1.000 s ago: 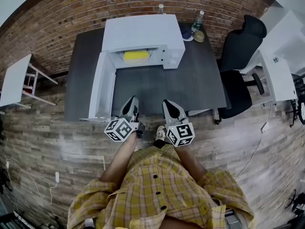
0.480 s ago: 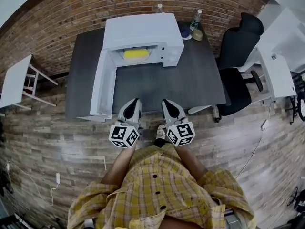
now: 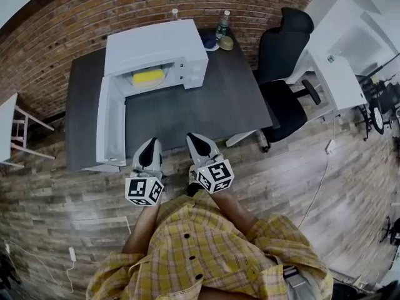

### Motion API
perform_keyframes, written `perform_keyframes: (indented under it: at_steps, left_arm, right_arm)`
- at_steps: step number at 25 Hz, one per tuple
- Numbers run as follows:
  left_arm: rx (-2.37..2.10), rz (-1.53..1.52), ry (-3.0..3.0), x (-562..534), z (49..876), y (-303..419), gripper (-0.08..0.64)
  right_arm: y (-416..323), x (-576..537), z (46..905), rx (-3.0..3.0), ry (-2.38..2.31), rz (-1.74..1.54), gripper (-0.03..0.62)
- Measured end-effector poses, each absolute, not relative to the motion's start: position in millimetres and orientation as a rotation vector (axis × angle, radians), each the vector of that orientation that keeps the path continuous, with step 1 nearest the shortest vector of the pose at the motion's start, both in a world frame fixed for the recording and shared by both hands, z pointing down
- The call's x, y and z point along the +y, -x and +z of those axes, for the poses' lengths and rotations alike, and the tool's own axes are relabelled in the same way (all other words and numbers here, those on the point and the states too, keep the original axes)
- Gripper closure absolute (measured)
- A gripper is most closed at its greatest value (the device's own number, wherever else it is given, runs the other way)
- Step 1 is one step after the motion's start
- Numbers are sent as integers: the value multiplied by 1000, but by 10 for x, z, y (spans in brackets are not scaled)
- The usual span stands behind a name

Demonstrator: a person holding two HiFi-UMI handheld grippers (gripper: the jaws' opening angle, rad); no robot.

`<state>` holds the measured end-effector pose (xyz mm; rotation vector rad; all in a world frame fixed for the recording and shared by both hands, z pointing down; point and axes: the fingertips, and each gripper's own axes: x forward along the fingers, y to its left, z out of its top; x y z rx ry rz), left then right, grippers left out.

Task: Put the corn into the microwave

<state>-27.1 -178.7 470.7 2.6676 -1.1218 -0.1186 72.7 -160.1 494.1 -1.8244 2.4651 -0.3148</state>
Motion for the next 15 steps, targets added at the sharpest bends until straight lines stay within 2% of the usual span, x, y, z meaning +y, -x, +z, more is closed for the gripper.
perform_keyframes:
  at_steps: [15]
  left_arm:
    - [-1060, -115, -2669, -1616, 4753, 204, 565]
  right_arm:
    - [-682, -1387, 4870, 2451, 1866, -267, 597]
